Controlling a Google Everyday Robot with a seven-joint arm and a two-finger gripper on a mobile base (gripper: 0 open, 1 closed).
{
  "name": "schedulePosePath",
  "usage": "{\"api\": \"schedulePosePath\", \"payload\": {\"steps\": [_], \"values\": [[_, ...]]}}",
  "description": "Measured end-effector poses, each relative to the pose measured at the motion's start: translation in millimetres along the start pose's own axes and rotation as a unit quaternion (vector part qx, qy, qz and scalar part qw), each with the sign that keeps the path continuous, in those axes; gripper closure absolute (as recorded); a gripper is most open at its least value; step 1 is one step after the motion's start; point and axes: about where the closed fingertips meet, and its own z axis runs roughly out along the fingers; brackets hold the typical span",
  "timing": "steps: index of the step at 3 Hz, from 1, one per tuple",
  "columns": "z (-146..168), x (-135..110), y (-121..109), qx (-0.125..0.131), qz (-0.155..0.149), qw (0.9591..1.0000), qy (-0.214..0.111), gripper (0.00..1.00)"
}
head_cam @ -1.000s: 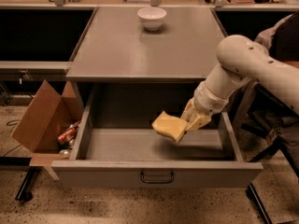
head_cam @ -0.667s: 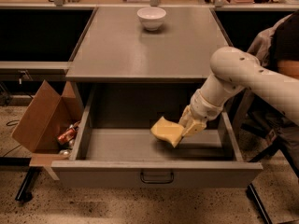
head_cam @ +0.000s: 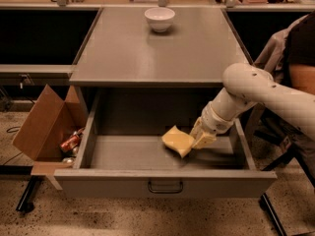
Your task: Place sponge into top drawer
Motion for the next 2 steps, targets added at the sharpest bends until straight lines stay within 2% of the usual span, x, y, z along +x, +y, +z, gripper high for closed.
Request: {"api": "schedulePosePath", "payload": {"steps": [2], "values": [[-11,0,-6,0.010,0.002,0.9999,-0.012,0.08]]}}
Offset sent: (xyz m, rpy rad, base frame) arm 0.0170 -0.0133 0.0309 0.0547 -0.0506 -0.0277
